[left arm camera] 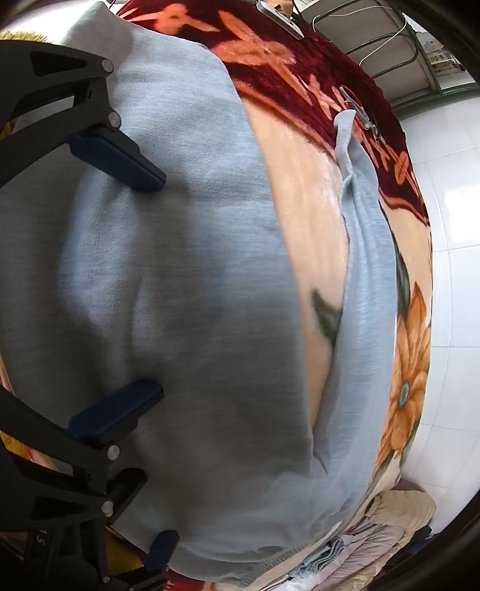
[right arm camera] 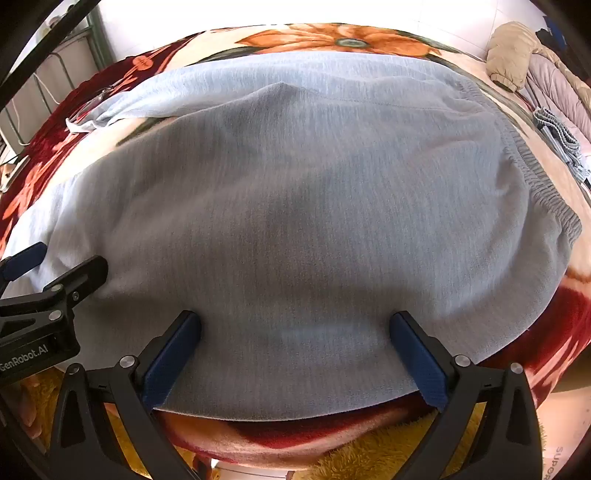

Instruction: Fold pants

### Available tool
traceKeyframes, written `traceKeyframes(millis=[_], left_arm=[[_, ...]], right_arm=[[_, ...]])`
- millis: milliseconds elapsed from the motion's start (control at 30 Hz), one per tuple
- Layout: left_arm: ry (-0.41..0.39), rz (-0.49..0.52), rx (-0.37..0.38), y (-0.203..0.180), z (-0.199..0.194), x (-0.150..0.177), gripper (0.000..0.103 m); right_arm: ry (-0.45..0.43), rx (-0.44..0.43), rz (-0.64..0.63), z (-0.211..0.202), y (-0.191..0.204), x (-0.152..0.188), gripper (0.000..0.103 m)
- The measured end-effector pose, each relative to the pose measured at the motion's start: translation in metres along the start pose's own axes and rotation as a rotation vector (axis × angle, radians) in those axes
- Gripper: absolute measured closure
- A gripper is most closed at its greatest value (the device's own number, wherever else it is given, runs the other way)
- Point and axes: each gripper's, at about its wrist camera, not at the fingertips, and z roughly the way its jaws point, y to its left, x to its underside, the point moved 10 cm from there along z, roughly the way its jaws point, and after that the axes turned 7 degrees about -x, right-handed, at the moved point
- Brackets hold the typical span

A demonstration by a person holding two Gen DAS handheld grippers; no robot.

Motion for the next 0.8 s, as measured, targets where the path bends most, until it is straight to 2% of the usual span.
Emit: traceKeyframes(millis=[800], left_arm=[[0.002, 0.000, 0.001, -0.0003, -0.0002, 0.0004, 0.000]], right_arm=[[0.000, 0.000, 0.000, 0.0009, -0.0004, 0.0001, 0.000]])
